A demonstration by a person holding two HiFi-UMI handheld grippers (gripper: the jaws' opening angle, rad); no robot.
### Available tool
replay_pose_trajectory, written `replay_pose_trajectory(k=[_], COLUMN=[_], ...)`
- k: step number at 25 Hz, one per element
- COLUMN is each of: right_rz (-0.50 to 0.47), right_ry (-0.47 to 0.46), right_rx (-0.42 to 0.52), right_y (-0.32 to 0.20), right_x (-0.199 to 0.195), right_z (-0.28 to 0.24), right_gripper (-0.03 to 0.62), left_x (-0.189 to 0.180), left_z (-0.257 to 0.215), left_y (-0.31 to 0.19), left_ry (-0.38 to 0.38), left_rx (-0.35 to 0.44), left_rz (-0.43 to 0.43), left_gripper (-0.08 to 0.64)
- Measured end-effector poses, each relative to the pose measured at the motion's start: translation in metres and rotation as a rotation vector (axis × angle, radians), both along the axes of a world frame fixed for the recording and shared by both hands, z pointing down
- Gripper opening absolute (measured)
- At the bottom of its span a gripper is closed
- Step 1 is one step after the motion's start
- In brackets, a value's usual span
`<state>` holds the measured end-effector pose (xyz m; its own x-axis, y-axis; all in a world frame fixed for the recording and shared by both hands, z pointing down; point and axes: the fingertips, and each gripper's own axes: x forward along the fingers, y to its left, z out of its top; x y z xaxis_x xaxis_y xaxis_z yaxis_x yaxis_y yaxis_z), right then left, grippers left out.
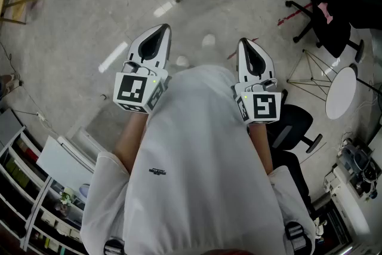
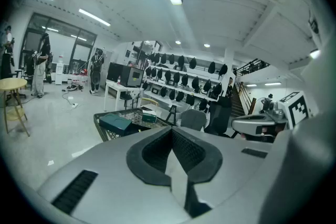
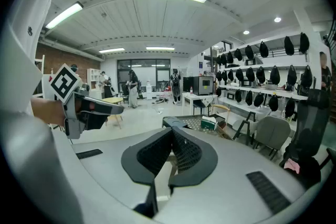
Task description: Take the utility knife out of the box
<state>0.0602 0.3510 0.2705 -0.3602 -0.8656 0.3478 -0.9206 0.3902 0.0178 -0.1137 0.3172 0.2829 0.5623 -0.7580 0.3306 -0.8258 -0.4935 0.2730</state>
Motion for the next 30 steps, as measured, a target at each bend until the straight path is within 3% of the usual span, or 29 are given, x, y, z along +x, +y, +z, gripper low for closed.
replay_pose_trajectory(k=[6,14,20,24,30], right_rz=[-0.021,-0.029,-0.058,-0.098,-0.118], right_ry=[-0.016,-0.067,-0.089,-0.139,-0.138], right_rx=[0.037,0.082,0.113,0.106,0.076], right_y=[-0.006,-0.024,-0.041,-0.038,-0.058], right_x=[0.003,0.037,0.052,0.062,0.074], right_z=[-0.004,-0.023,-0.019,-0.016,-0.007], right_gripper=[-0.002,-0.002,-0.002,-0.002,-0.002], left_x=[0.023,0.051,0.076,0.099,0.110], left_z=[-0.014,-0.034,-0.025,-0.019,-0.018], left_y=[0.006,0.005,-0.008,-0.013,-0.033], left_ry=[-0.019,-0.065,-0.111,-0.124,-0.120], left_rx=[0.026,0.044,0.042,0.047,0.024], left_rz=[0.007,-0.016,-0.003,0.012,-0.021], left_gripper=[0.002,0.002,0.002,0.002,0.002])
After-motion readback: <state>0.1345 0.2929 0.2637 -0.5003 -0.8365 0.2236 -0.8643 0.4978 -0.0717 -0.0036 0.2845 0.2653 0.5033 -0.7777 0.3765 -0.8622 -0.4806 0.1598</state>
